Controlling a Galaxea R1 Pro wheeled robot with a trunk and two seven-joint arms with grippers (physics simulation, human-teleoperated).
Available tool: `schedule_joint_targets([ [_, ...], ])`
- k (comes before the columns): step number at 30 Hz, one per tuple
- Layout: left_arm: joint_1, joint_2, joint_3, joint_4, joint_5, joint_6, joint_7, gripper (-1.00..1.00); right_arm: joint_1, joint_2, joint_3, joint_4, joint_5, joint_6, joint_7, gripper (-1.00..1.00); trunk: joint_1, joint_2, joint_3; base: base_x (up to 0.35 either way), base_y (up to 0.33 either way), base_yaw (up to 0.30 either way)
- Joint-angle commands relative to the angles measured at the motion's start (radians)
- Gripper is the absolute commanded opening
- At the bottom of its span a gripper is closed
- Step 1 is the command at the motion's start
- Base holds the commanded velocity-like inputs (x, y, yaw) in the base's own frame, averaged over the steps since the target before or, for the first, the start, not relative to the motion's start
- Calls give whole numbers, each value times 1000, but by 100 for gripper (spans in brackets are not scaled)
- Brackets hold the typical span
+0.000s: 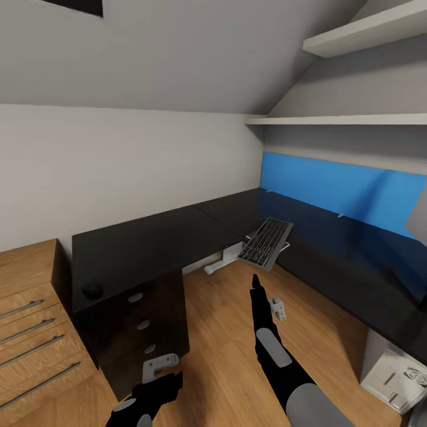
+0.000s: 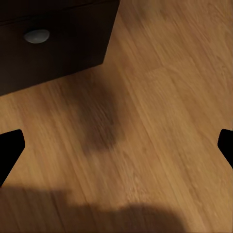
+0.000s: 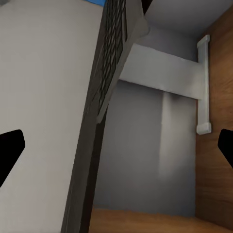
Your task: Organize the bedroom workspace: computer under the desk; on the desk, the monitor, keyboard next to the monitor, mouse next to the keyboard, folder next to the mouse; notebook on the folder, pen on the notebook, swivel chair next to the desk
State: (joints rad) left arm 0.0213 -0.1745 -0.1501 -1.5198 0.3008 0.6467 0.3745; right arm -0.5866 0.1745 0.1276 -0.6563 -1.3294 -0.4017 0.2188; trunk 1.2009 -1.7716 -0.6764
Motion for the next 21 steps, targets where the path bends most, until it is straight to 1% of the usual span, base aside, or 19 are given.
schedule_joint_targets([
  [1, 0, 0, -1, -2, 11, 2, 9, 100, -1, 0, 3, 1, -10, -5, 7, 100, 0, 0, -1, 228, 93, 0],
  [9, 0, 0, -2, -1, 11, 4, 9, 100, -1, 0, 2, 1, -10, -5, 7, 100, 0, 0, -1, 77, 37, 0],
  [14, 0, 0, -4, 0, 11, 4, 9, 100, -1, 0, 1, 1, -9, -5, 7, 100, 0, 0, -1, 127, 72, 0],
  [18, 0, 0, -15, 2, 11, 4, 9, 100, -1, 0, -2, 1, -9, -6, 7, 100, 0, 0, -1, 62, 30, 0],
  [21, 0, 0, -25, 3, 11, 4, 9, 100, -1, 0, -19, 2, -7, -7, 7, 100, 0, 0, -1, 16, 8, 0],
])
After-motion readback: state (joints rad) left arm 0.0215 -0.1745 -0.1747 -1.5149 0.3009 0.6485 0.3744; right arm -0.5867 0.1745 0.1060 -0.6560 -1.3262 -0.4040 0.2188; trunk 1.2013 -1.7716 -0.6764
